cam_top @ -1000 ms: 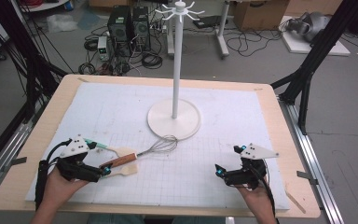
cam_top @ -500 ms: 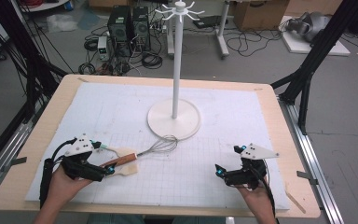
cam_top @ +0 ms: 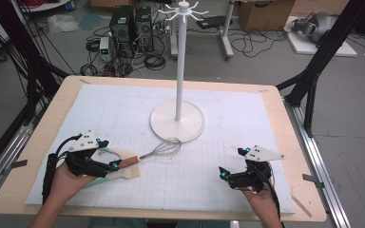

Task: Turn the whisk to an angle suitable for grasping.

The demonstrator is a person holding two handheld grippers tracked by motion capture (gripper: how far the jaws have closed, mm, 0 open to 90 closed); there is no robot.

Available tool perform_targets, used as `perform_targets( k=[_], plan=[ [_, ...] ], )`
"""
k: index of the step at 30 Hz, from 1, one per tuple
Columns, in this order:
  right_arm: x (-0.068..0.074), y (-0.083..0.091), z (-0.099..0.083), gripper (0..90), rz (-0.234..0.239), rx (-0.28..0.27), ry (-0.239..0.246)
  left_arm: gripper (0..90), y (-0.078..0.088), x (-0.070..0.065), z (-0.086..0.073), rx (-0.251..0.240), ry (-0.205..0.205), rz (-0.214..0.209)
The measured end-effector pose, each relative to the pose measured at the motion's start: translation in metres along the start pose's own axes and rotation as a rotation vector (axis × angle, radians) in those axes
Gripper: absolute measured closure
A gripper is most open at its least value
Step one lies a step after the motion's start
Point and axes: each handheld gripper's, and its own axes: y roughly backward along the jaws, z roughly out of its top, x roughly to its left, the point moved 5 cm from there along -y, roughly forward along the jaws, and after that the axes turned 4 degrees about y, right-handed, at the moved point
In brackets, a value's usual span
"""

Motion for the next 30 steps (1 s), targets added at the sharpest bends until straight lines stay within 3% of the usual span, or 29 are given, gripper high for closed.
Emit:
perform_targets(
  k=[18,25,30],
  plan=[
    [0.001,-0.002,0.001,0.7,0.011,0.002,0.0,29.9,-0.011,0.004,0.014,0.037,-0.049,-0.068],
    [0.001,-0.004,0.001,0.8,0.016,0.003,0.004,30.6,-0.013,0.004,0.02,0.052,-0.069,-0.094],
    [0.001,-0.004,0.001,0.7,0.017,0.004,0.002,34.7,-0.017,0.005,0.022,0.056,-0.065,-0.098]
  ],
)
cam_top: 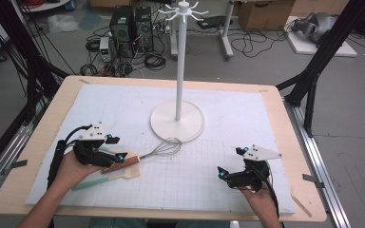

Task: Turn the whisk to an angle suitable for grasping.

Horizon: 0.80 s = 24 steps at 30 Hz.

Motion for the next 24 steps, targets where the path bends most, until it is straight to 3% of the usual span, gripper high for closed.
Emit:
perform_targets(
  k=[15,24],
  plan=[
    [0.0,0.001,0.0,0.7,-0.002,-0.006,0.005,43.7,-0.01,0.001,-0.006,0.038,-0.018,-0.013],
    [0.0,0.001,0.0,0.7,-0.004,-0.005,0.003,44.7,-0.015,0.002,-0.008,0.052,-0.026,-0.011]
  ],
)
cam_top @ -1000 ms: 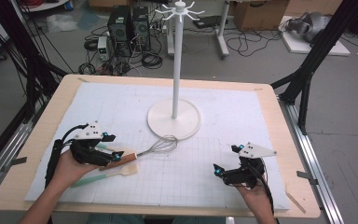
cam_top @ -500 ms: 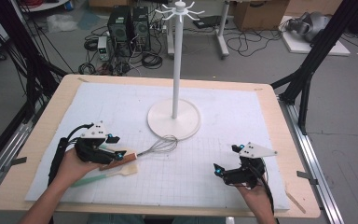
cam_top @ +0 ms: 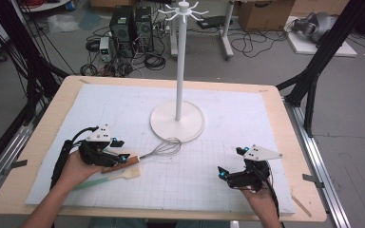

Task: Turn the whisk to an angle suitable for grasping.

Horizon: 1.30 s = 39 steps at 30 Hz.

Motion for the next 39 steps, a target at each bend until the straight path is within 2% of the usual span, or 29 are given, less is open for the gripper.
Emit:
perform_targets(
  k=[4,13,17,20,24,25,26,27,39],
  plan=[
    [0.0,0.0,0.0,0.7,0.0,-0.001,0.001,47.5,-0.003,0.0,-0.001,0.008,-0.001,-0.006],
    [0.0,0.0,0.0,0.7,0.001,0.0,0.002,47.7,-0.01,-0.001,-0.002,0.028,0.009,-0.019],
    [0.0,-0.001,0.0,0.8,0.003,0.004,0.002,48.8,-0.014,-0.001,-0.003,0.041,-0.015,-0.023],
    [0.001,-0.002,0.0,0.8,0.007,0.003,0.002,49.1,-0.018,-0.001,-0.004,0.054,-0.013,-0.037],
    [0.0,-0.003,0.001,0.8,0.005,0.008,0.009,52.1,-0.024,-0.003,-0.006,0.084,-0.033,-0.05],
    [0.0,-0.002,0.001,5.8,0.008,0.008,0.013,53.5,-0.025,-0.004,-0.006,0.091,-0.037,-0.05],
    [0.0,-0.002,0.001,5.8,0.008,0.008,0.013,53.5,-0.026,-0.004,-0.006,0.094,-0.046,-0.048],
    [0.001,-0.002,0.001,8.1,0.011,0.008,0.015,54.0,-0.027,-0.004,-0.006,0.095,-0.046,-0.049],
    [0.0,-0.001,0.001,8.1,0.008,0.001,0.019,55.8,-0.033,-0.008,-0.007,0.127,-0.064,-0.056]
  ],
)
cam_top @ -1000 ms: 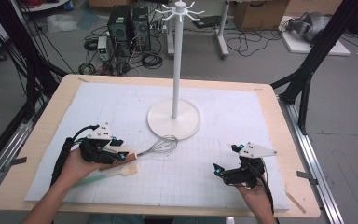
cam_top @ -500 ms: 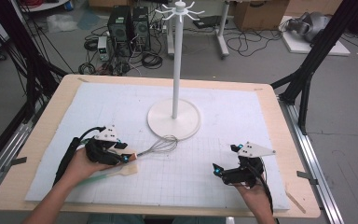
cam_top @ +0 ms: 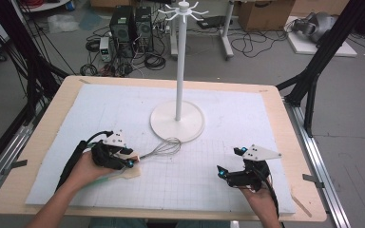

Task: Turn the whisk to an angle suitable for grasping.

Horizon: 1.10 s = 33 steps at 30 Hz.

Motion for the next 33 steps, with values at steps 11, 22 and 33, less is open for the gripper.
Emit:
perform_targets(
  k=[11,22,33],
  plan=[
    [0.0,0.0,0.0,8.1,0.002,-0.001,0.001,58.1,-0.005,-0.002,-0.001,0.028,-0.018,-0.005],
    [0.001,0.001,0.0,8.1,0.003,-0.004,-0.002,62.3,-0.008,-0.003,-0.003,0.057,-0.037,-0.005],
    [0.001,0.002,0.001,8.1,0.005,-0.009,0.0,65.6,-0.011,-0.005,-0.004,0.069,-0.069,0.014]
  ],
)
